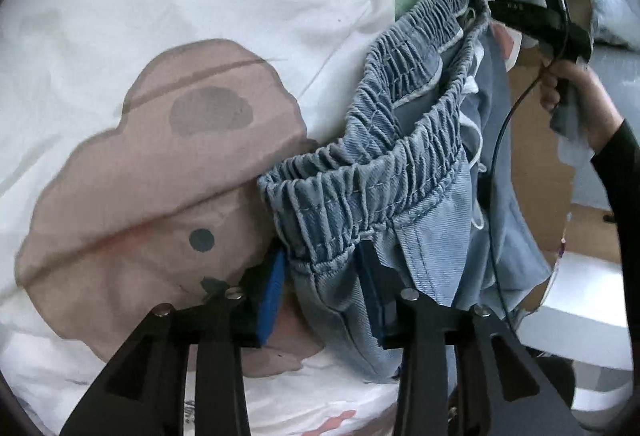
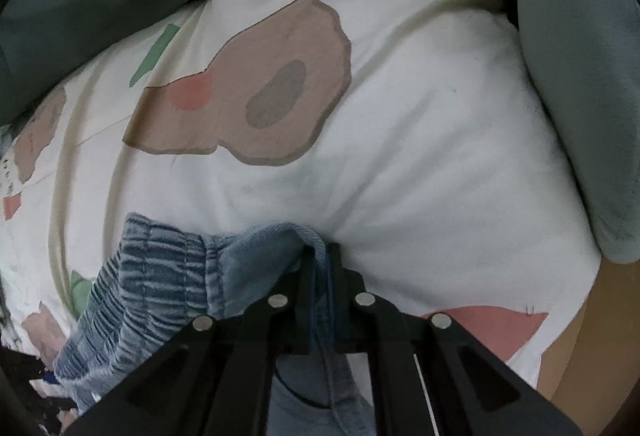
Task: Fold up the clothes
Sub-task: 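Lift the jeans with both grippers and carry them across the bed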
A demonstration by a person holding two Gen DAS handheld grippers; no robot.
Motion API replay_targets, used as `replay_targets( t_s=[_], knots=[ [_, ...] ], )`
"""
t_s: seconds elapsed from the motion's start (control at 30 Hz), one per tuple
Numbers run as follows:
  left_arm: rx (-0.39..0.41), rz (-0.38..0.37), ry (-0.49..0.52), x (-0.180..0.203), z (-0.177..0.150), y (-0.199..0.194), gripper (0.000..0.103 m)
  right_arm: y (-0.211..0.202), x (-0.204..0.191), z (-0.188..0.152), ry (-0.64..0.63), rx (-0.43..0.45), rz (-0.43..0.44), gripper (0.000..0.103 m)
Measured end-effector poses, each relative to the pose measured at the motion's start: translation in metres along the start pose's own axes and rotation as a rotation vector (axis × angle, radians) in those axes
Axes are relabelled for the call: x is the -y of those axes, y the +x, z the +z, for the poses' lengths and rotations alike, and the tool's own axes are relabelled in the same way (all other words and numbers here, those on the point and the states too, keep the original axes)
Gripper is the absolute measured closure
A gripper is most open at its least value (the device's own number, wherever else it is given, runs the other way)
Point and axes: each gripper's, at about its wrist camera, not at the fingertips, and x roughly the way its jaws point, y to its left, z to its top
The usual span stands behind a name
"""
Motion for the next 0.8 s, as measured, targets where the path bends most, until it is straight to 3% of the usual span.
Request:
replay_targets(
  t_s=[0.07, 0.1, 0.3, 0.43, 0.5, 0.57, 0.63, 0.7, 0.73, 0.8],
  knots=[
    [-0.009, -0.003, -0.016, -0.006, -0.005, -0.002, 0.047, -0.001, -0.001, 0.0, -0.019, 0.007, -0.011, 0.101],
    [-0.005, -0.008, -0.021, -0.01, -0.009, -0.004, 0.046, -0.001, -0.003, -0.001, -0.032, 0.01, -0.026, 0.101],
    [0.039, -0.088, -0.049, -0.03, -0.024, -0.014, 0.046, -0.002, -0.002, 0.003, -0.047, 0.003, -0.04, 0.101],
    [0.071, -0.182, -0.092, -0.045, -0.021, -0.008, 0.046, -0.003, 0.004, 0.006, -0.036, 0.002, -0.016, 0.101],
    [0.074, -0.195, -0.101, -0.054, -0.017, -0.005, 0.046, -0.002, 0.006, 0.009, -0.034, -0.009, -0.013, 0.101],
    [0.065, -0.219, -0.114, -0.037, -0.021, 0.006, 0.047, -0.002, 0.007, 0.012, -0.023, -0.026, -0.016, 0.101],
    [0.05, -0.257, -0.144, -0.027, -0.023, 0.007, 0.049, -0.002, 0.007, 0.015, -0.022, -0.035, -0.027, 0.101],
    [0.036, -0.273, -0.157, -0.031, -0.027, 0.01, 0.062, -0.002, 0.006, 0.018, -0.026, -0.042, -0.04, 0.101],
    [0.031, -0.28, -0.153, -0.027, -0.033, 0.013, 0.074, -0.002, 0.006, 0.019, -0.027, -0.046, -0.047, 0.101],
    [0.036, -0.289, -0.136, -0.006, -0.034, 0.015, 0.083, -0.003, 0.007, 0.02, -0.024, -0.045, -0.045, 0.101]
  ],
)
